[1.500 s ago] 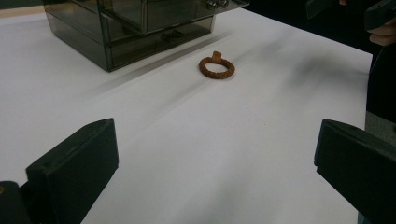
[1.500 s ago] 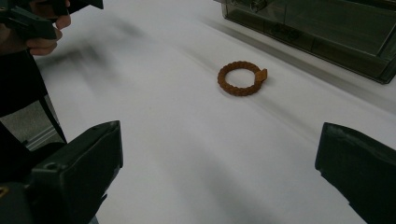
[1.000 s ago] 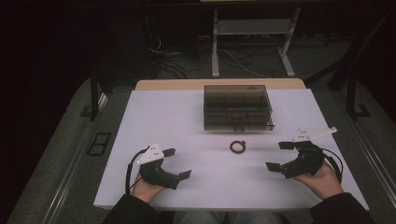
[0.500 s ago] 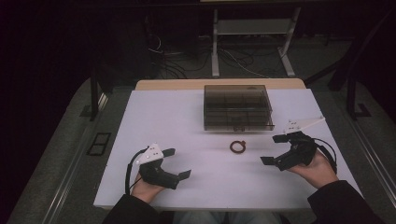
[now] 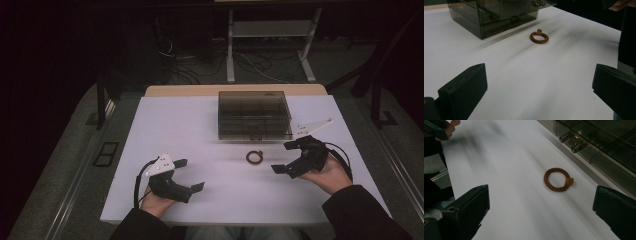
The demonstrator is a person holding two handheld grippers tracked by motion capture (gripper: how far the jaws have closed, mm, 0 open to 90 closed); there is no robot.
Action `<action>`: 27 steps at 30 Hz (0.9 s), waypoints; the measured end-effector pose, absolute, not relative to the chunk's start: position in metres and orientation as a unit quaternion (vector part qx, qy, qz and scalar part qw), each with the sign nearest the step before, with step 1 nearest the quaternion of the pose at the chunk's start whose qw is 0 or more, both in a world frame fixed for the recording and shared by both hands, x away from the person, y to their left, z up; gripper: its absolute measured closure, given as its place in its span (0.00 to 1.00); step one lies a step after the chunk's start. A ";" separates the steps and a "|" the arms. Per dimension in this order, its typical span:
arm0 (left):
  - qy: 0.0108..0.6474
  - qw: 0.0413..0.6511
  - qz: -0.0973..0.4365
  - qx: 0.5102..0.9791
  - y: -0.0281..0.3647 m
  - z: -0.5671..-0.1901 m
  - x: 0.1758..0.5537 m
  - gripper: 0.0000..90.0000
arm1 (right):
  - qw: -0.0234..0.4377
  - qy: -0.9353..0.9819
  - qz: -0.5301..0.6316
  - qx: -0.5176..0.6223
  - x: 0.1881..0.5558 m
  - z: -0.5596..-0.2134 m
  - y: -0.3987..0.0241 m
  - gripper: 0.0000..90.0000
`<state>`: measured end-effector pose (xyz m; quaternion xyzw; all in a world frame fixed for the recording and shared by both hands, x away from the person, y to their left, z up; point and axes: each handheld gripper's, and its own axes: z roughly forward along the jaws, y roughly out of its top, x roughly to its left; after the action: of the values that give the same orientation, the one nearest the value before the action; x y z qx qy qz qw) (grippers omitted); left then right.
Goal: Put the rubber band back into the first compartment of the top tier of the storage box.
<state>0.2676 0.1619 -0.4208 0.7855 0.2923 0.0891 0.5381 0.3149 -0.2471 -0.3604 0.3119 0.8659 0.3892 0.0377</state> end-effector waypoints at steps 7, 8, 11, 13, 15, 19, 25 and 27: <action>0.291 0.538 0.088 0.786 0.162 -0.421 0.267 0.00 | 0.031 0.875 0.380 0.297 0.319 -0.363 -0.234 0.01; 0.291 0.538 0.088 0.786 0.162 -0.421 0.267 0.00 | 0.031 0.875 0.380 0.297 0.319 -0.363 -0.234 0.01; 0.290 0.538 0.088 0.787 0.162 -0.421 0.267 0.00 | 0.030 0.879 0.376 0.291 0.322 -0.365 -0.227 0.01; 0.290 0.538 0.088 0.787 0.162 -0.421 0.267 0.00 | 0.031 0.881 0.374 0.287 0.322 -0.366 -0.225 0.01; 0.289 0.538 0.088 0.787 0.161 -0.421 0.267 0.00 | 0.029 0.883 0.372 0.285 0.323 -0.367 -0.222 0.01; 0.288 0.540 0.086 0.786 0.161 -0.421 0.267 0.00 | 0.026 0.887 0.366 0.281 0.326 -0.371 -0.216 0.01; 0.285 0.543 0.085 0.785 0.161 -0.420 0.267 0.00 | 0.024 0.889 0.361 0.280 0.328 -0.374 -0.213 0.01; 0.285 0.543 0.085 0.785 0.161 -0.420 0.266 0.00 | 0.024 0.890 0.360 0.277 0.329 -0.375 -0.213 0.01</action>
<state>0.2665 0.1612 -0.4204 0.7851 0.2853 0.0851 0.5432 0.3289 -0.2128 -0.3749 0.2774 0.8904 0.3601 0.0239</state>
